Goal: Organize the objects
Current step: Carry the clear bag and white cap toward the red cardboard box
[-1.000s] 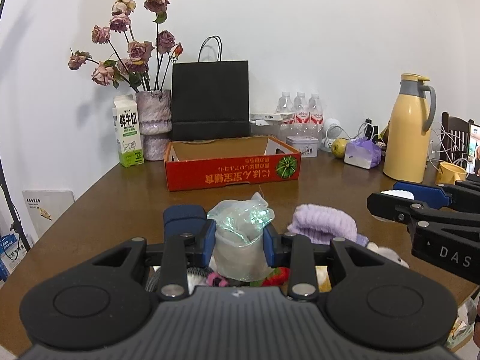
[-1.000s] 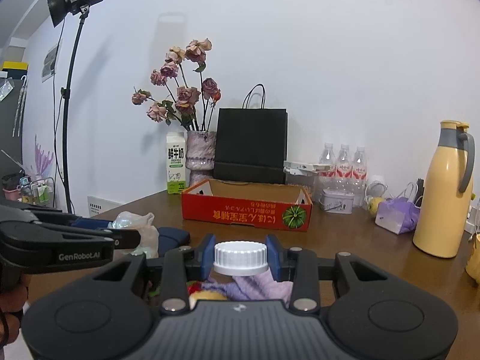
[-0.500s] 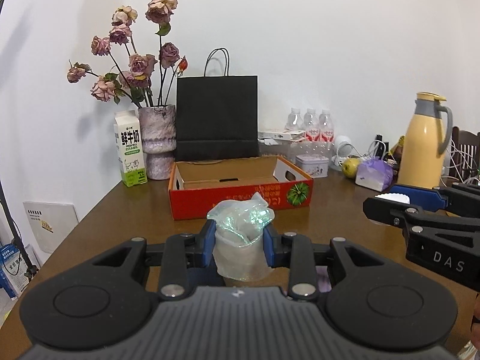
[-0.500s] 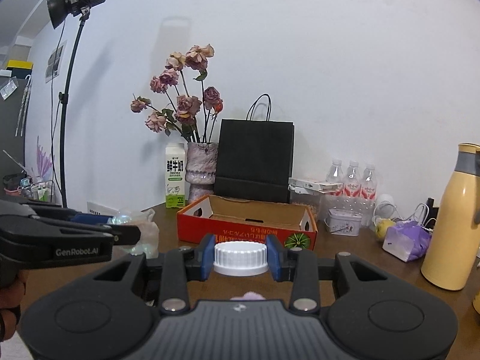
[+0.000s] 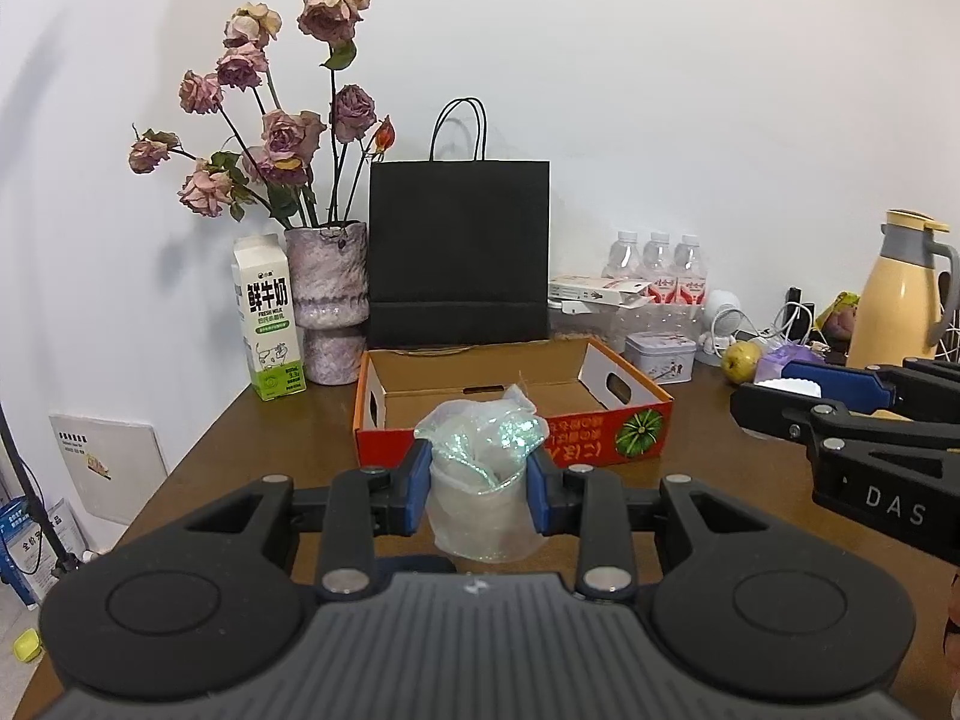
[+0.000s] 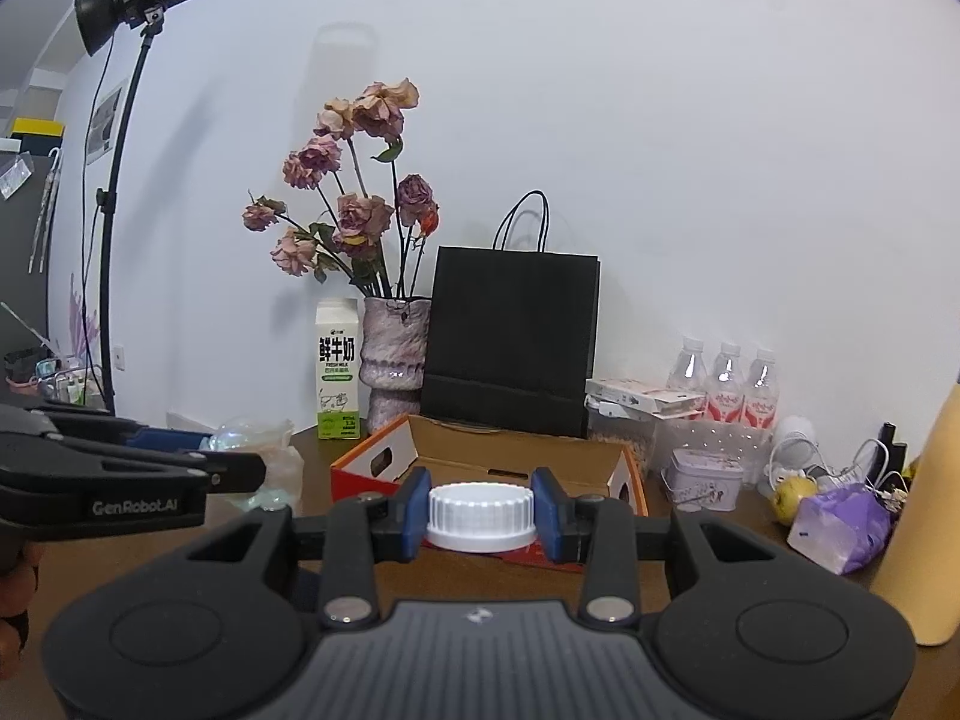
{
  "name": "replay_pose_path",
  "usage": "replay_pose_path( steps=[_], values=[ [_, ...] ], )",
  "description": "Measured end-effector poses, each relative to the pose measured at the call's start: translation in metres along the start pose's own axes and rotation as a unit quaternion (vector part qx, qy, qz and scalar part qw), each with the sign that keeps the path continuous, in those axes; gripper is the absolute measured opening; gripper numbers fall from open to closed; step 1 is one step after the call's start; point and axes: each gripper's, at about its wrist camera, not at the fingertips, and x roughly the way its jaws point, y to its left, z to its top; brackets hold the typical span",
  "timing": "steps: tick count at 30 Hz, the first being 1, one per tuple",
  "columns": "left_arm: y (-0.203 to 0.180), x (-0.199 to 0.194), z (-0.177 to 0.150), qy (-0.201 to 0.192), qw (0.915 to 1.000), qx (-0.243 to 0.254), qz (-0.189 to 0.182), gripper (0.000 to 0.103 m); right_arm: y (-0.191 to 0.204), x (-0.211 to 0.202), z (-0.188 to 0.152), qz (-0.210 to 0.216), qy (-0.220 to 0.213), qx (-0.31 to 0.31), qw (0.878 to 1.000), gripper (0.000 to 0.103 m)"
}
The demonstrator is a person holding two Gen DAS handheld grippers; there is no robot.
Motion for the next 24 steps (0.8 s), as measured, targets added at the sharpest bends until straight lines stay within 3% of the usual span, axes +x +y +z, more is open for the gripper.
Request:
replay_pose_path(
  steps=[13, 24],
  values=[
    [0.007, 0.055, 0.029, 0.026, 0.9996, -0.003, -0.005, 0.033, -0.021, 0.063, 0.028, 0.011, 0.03, 0.011, 0.999, 0.035],
    [0.019, 0.129, 0.054, 0.068, 0.9974, -0.021, -0.011, 0.033, -0.033, 0.14, 0.041, 0.015, 0.08, 0.008, 0.997, 0.035]
  ],
)
